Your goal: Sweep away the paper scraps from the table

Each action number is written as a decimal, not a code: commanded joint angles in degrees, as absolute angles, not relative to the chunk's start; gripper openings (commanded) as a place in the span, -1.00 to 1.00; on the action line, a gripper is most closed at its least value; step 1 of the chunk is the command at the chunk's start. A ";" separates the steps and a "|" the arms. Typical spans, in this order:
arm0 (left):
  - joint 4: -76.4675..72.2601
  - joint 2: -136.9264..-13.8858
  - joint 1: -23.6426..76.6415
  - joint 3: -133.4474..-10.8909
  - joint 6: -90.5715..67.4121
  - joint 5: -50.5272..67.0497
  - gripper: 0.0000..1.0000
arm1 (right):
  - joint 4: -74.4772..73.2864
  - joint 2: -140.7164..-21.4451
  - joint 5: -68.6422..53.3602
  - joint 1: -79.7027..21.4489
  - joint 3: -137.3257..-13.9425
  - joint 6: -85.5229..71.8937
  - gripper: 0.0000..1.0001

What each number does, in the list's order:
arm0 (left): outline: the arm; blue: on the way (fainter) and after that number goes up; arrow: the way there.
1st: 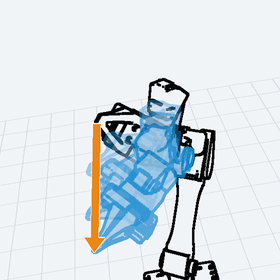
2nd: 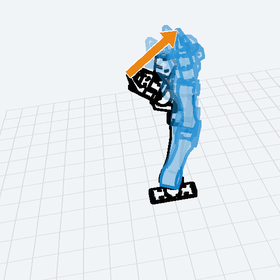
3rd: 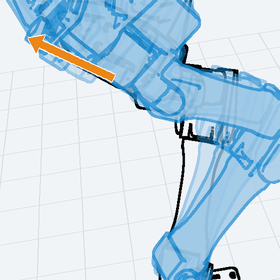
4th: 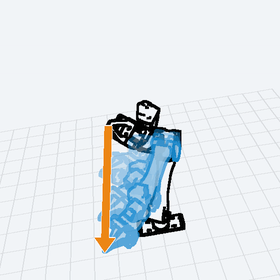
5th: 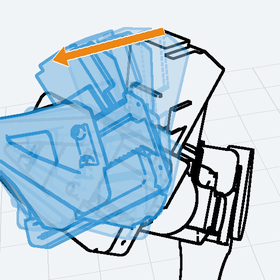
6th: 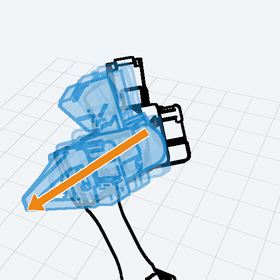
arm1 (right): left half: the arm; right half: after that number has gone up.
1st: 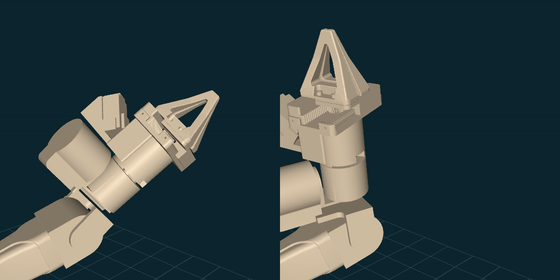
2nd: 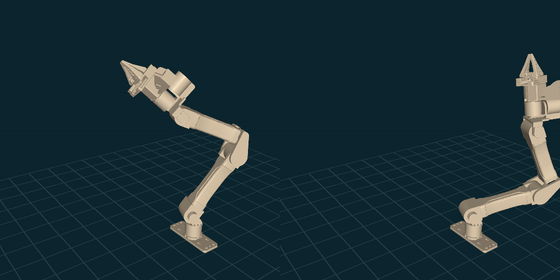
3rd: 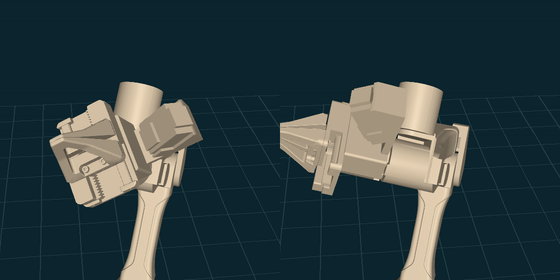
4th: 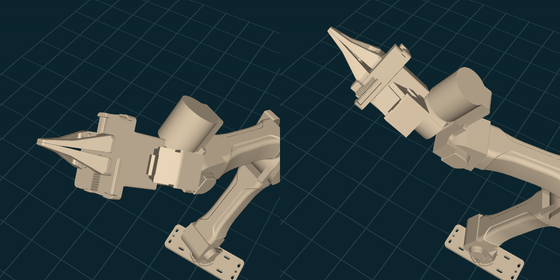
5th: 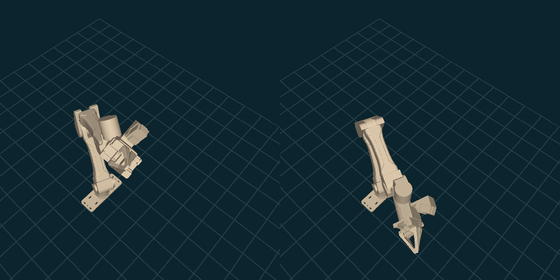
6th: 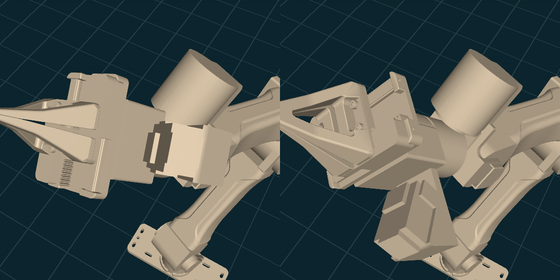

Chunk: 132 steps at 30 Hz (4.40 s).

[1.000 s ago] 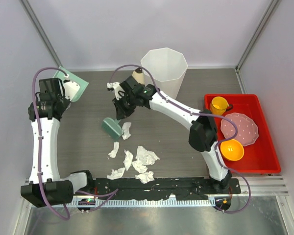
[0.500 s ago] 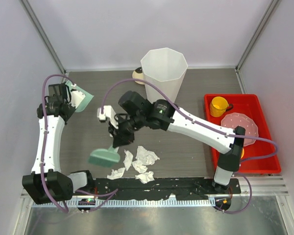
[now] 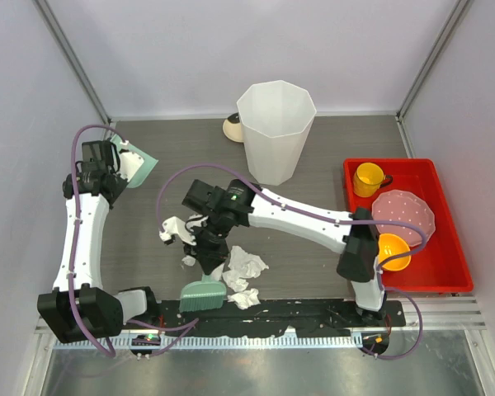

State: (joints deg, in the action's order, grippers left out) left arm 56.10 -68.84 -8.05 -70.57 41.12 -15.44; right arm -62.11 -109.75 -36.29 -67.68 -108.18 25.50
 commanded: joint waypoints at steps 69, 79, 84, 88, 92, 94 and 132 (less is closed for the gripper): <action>53.79 -68.47 -8.53 -68.74 42.54 -12.66 -1.00 | -68.11 -115.31 6.68 -60.73 -118.21 28.92 -0.98; 59.91 -68.20 -8.17 -68.37 42.63 -4.85 -1.00 | -63.73 -100.50 -0.34 -60.56 -109.10 24.53 -0.98; 65.74 -68.29 -7.47 -70.58 40.87 -0.18 -1.00 | -55.76 -91.16 -8.16 -56.43 -102.05 16.10 -0.98; 63.03 -67.24 -7.47 -63.48 45.58 -10.17 -1.00 | -44.32 -88.33 -8.26 -54.14 -96.16 4.50 -0.98; 67.14 -64.96 -10.89 -57.05 60.35 -11.95 -1.00 | -41.66 -94.37 -9.32 -54.14 -100.18 -5.25 -0.98; 72.12 -64.08 -12.74 -56.16 66.76 -12.74 -1.00 | -42.10 -96.84 -9.40 -54.14 -103.25 -9.29 -0.98; 56.61 -74.00 -5.62 -44.91 71.19 -5.73 -1.00 | -19.95 -111.97 -23.47 -52.47 -103.09 -30.85 -0.98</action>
